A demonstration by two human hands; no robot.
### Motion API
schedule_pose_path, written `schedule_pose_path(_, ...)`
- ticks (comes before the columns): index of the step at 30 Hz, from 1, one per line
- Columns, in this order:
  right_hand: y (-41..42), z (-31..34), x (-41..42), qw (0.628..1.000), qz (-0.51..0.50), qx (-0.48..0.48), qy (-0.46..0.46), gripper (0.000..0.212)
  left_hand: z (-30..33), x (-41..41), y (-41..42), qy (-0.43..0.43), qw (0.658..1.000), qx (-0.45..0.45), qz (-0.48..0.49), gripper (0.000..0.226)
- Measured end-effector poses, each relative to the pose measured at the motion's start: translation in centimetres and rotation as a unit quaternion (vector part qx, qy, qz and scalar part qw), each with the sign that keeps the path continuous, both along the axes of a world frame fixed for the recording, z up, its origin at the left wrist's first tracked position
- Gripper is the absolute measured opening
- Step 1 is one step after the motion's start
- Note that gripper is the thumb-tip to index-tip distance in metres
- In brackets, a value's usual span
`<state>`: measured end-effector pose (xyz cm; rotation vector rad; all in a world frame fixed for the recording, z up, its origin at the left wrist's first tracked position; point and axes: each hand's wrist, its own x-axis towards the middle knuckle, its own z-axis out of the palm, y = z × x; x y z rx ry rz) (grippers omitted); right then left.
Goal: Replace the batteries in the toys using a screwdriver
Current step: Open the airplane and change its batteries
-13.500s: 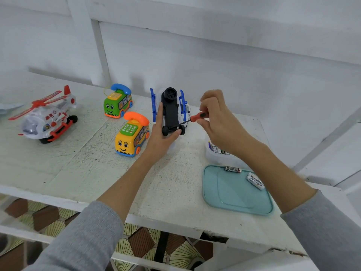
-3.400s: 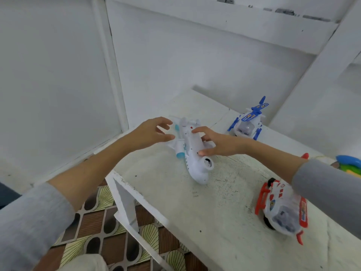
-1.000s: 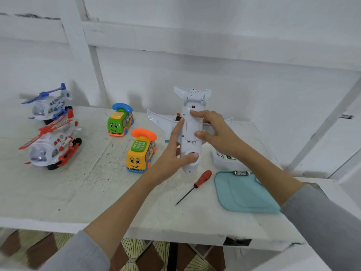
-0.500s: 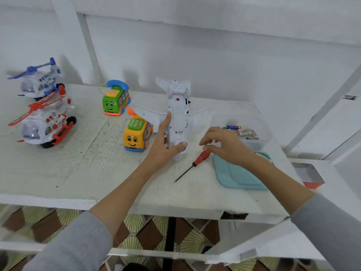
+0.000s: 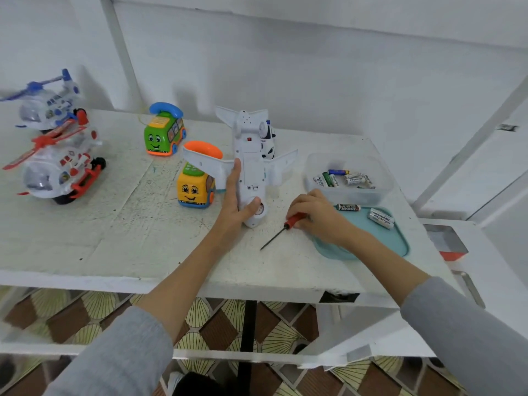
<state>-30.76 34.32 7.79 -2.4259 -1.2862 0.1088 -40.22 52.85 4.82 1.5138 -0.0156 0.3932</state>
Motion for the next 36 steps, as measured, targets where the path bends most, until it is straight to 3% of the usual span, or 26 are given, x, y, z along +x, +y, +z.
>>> schedule_pose_path(8, -1.0, 2.7, -1.2, 0.977, -0.083, 0.147, 0.131, 0.011, -0.1, -0.1, 0.0, -0.006, 1.0, -0.022, 0.001, 0.082)
schedule_pose_path(13, -1.3, 4.3, -2.3, 0.969, -0.112, 0.203, 0.084, 0.004, 0.1, -0.1, -0.4, -0.011, 0.997, 0.049, 0.057, 0.084)
schedule_pose_path(26, -0.8, 4.9, -2.4, 0.986, -0.081, 0.144, 0.03, 0.005, 0.4, -0.2, -0.8, 0.013, 0.992, 0.092, 0.086, 0.085)
schedule_pose_path(36, -0.5, 6.6, -2.8, 0.982, -0.107, 0.135, 0.075, 0.007, 0.3, -0.1, -0.9, 0.034, 0.987, 0.12, 0.1, 0.084)
